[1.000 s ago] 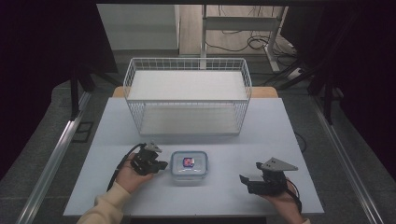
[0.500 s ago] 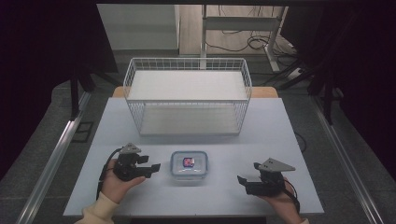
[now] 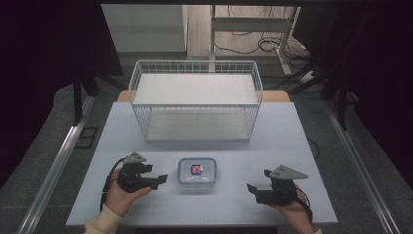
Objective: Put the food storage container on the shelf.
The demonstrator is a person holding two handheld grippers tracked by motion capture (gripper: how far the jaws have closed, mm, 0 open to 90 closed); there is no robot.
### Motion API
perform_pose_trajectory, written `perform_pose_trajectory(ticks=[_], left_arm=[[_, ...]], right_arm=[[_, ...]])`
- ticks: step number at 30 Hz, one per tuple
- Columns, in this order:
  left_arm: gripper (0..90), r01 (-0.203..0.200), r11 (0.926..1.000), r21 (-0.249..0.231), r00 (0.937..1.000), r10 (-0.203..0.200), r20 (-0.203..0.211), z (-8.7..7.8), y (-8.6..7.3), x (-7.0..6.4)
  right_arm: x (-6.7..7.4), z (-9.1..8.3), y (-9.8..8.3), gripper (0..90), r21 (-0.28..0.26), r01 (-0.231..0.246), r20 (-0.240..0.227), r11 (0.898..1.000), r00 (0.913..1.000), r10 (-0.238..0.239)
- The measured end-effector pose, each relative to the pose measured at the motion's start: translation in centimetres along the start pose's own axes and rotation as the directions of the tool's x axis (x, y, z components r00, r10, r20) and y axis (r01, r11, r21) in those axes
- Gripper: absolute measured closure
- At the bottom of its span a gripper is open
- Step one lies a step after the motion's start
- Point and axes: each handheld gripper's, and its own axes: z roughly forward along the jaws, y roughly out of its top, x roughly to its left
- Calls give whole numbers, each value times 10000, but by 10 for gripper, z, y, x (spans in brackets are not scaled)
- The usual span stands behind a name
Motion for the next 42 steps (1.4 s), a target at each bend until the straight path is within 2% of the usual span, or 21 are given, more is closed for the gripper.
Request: perform_pose_trajectory(ticks=[6, 10, 11, 17, 19, 20, 23, 24, 25, 26, 28, 33, 36, 38, 39, 40, 41, 42], left_arm=[[176, 278, 9996, -71, 9995, -277, 131, 0, 1, 0], [175, 434, 9990, -137, 9986, -429, 308, 0, 3, -1], [175, 476, 9987, -168, 9983, -470, 350, 0, 4, -1], [172, 667, 9973, -295, 9953, -644, 721, 2, 11, -2], [173, 758, 9966, -318, 9942, -732, 782, 3, 12, -1], [175, 950, 9949, -349, 9913, -914, 953, 4, 14, 1], [184, 1249, 9917, -294, 9836, -1199, 1350, 9, 17, 4], [187, 1249, 9917, -294, 9836, -1199, 1350, 9, 17, 4], [190, 1341, 9908, -196, 9789, -1294, 1582, 14, 19, 4], [192, 1329, 9910, -155, 9776, -1285, 1669, 16, 21, 4], [198, 1428, 9897, -70, 9715, -1388, 1920, 22, 23, 4], [213, 1750, 9843, 234, 9516, -1752, 2526, 37, 30, 6], [214, 1706, 9845, 401, 9517, -1752, 2522, 45, 30, 6], [215, 1769, 9829, 512, 9469, -1842, 2637, 49, 29, 7], [216, 1769, 9829, 512, 9469, -1842, 2637, 49, 29, 7], [216, 1826, 9814, 592, 9439, -1919, 2689, 52, 28, 7], [217, 1885, 9801, 622, 9410, -1984, 2740, 54, 27, 6], [218, 1885, 9801, 622, 9410, -1984, 2740, 54, 27, 6]], right_arm=[[2, -3, 3, 173, -279, -246, -271, 9993, 9993, 239], [9, 0, 11, 185, -316, -467, -802, 9984, 9958, 441], [9, 0, 11, 185, -316, -467, -802, 9984, 9958, 441], [20, 14, 26, 185, -165, -654, -1566, 9977, 9857, 620], [21, 17, 27, 186, -131, -759, -1661, 9970, 9834, 727], [22, 23, 32, 185, -35, -1043, -1944, 9945, 9757, 1016], [25, 31, 37, 185, 155, -1265, -2170, 9918, 9679, 1269], [25, 31, 37, 185, 155, -1265, -2170, 9918, 9679, 1269], [28, 40, 42, 185, 356, -1370, -2252, 9899, 9640, 1415], [28, 43, 43, 186, 417, -1448, -2316, 9886, 9611, 1505], [30, 51, 47, 187, 626, -1750, -2513, 9826, 9500, 1852], [33, 70, 53, 195, 1076, -2142, -2784, 9708, 9309, 2363], [34, 80, 56, 198, 1287, -2351, -2876, 9634, 9209, 2632], [34, 87, 57, 201, 1401, -2539, -2920, 9570, 9130, 2850], [34, 87, 57, 201, 1401, -2539, -2920, 9570, 9130, 2850], [33, 94, 57, 205, 1611, -2706, -2988, 9491, 9032, 3082], [33, 96, 56, 207, 1659, -2722, -3000, 9478, 9017, 3114], [33, 96, 56, 207, 1659, -2722, -3000, 9478, 9017, 3114]])
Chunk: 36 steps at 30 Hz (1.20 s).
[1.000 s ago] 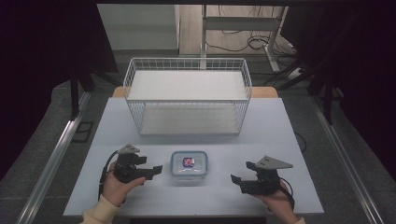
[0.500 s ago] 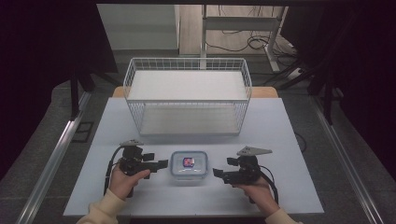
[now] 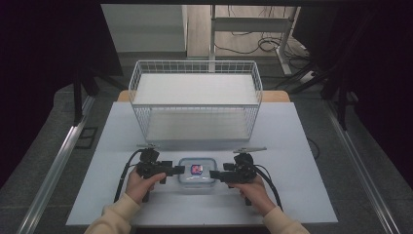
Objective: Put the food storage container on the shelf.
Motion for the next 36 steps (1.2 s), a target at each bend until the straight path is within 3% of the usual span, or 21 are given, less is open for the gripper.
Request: perform_pose_trajectory(ticks=[5, 7, 12, 14, 21, 23, 29, 32, 36], left_arm=[[234, 85, 9998, 194, 9997, -89, 226, 8, -2, 0], [249, 332, 9991, 280, 9979, -347, 542, 12, -3, 2], [286, 507, 9983, 303, 9950, -531, 849, 14, -5, 2], [307, 716, 9966, 410, 9910, -757, 1104, 16, -6, 4], [374, 928, 9947, 434, 9893, -970, 1085, 14, -7, 5], [406, 1020, 9944, 286, 9889, -1045, 1056, 12, -7, 5], [447, 1176, 9927, 253, 9867, -1197, 1101, 10, -8, 5], [470, 1381, 9904, 18, 9832, -1373, 1202, 8, -12, 6], [479, 1214, 9926, -102, 9872, -1197, 1058, 5, -13, 0]], right_arm=[[-4, 11, 0, 217, 176, -421, -311, 9990, 9986, 427], [-4, 13, 0, 224, 191, -515, -446, 9985, 9976, 523], [-5, 15, 1, 251, 201, -639, -581, 9978, 9962, 650], [-7, 15, 1, 286, 238, -906, -920, 9956, 9915, 924], [-8, 17, 1, 345, 349, -1331, -1135, 9905, 9841, 1363], [-9, 15, 1, 400, 254, -1645, -1108, 9860, 9798, 1663], [-8, 12, 1, 454, 117, -1694, -1093, 9855, 9794, 1697], [-4, 8, -2, 472, -33, -1570, -1039, 9876, 9823, 1558], [0, 5, -3, 487, -165, -1430, -918, 9896, 9858, 1409]])
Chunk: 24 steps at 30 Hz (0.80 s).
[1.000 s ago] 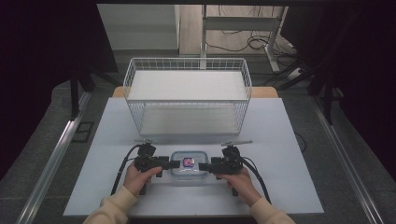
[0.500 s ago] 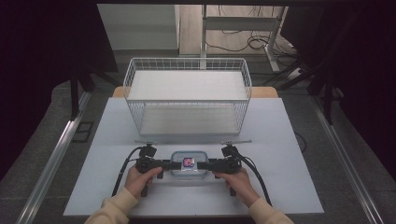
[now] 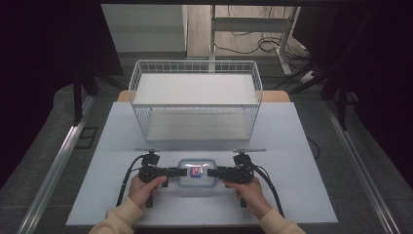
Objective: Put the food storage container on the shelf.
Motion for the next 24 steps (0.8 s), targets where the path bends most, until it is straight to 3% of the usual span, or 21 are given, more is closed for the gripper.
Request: perform_pose_trajectory(ticks=[3, 7, 10, 15, 17, 21, 24], left_arm=[[481, -74, 9999, -82, 9999, 74, -71, -1, -2, -3], [493, -255, 9996, -75, 9996, 254, -83, -4, -4, -6], [493, -310, 9995, -103, 9994, 308, -146, -4, -5, -8], [499, -284, 9995, -130, 9996, 283, -79, -5, -5, -8], [498, -280, 9995, -151, 9995, 279, -113, -4, -6, -7], [494, -348, 9992, -194, 9993, 346, -108, -4, -7, -7], [496, -340, 9990, -284, 9994, 338, -79, -4, -9, -7]], right_arm=[[5, -2, -3, 488, -71, 344, 145, 9994, 9993, -342], [4, -6, -5, 544, -419, 13, -96, 9991, 10000, -17], [8, -10, -4, 609, -883, 496, 142, 9949, 9987, -485], [9, -10, -4, 593, -776, 594, 181, 9952, 9981, -581], [8, -6, -6, 491, -331, 387, 199, 9987, 9991, -381], [4, -3, -10, 465, 45, -87, -117, 10000, 9999, 87], [3, -4, -11, 463, 109, -179, -216, 9998, 9996, 182]])
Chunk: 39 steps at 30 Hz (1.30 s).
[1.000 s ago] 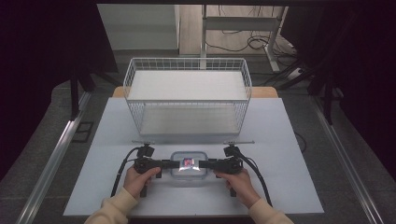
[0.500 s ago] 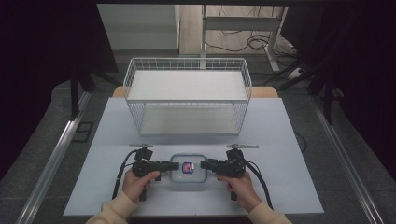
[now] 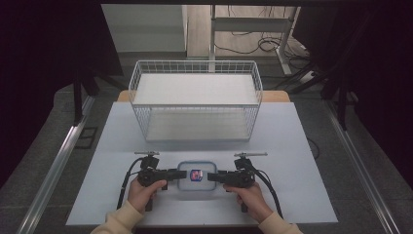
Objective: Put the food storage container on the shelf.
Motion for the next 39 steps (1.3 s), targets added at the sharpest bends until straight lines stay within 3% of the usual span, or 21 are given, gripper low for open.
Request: perform_pose_trajectory(ticks=[2, 4, 8, 15, 17, 21, 31, 39], left_arm=[[495, 93, 9999, 77, 10000, -92, -36, 0, -1, 2], [495, 313, 9995, 31, 9994, -314, 146, -1, -3, 4], [498, -74, 10000, -4, 10000, 74, -67, -2, -4, -1], [501, -159, 9999, 30, 9999, 159, -7, -3, -4, 0], [517, 9, 10000, -21, 9998, -9, 197, -4, -4, 1], [519, 51, 10000, 12, 9998, -51, 217, -4, -4, 2], [518, -19, 10000, -70, 10000, 20, 77, -5, -4, -1], [518, -165, 9998, -93, 9999, 165, -26, -6, -5, -4]], right_arm=[[-3, 4, -1, 400, 487, -241, -169, 9985, 9995, 249], [-5, 5, -4, 421, 565, -491, -313, 9972, 9982, 509], [-10, 1, -3, 476, 548, -919, -675, 9943, 9931, 955], [-11, 0, -3, 482, 494, -932, -754, 9944, 9924, 968], [-12, 1, -2, 467, 350, -1118, -731, 9931, 9908, 1141], [-14, 2, -1, 462, 282, -1307, -794, 9910, 9880, 1325], [-13, -3, -2, 532, 232, -1632, -943, 9863, 9818, 1647], [-10, -4, -4, 538, 105, -1694, -879, 9855, 9816, 1697]])
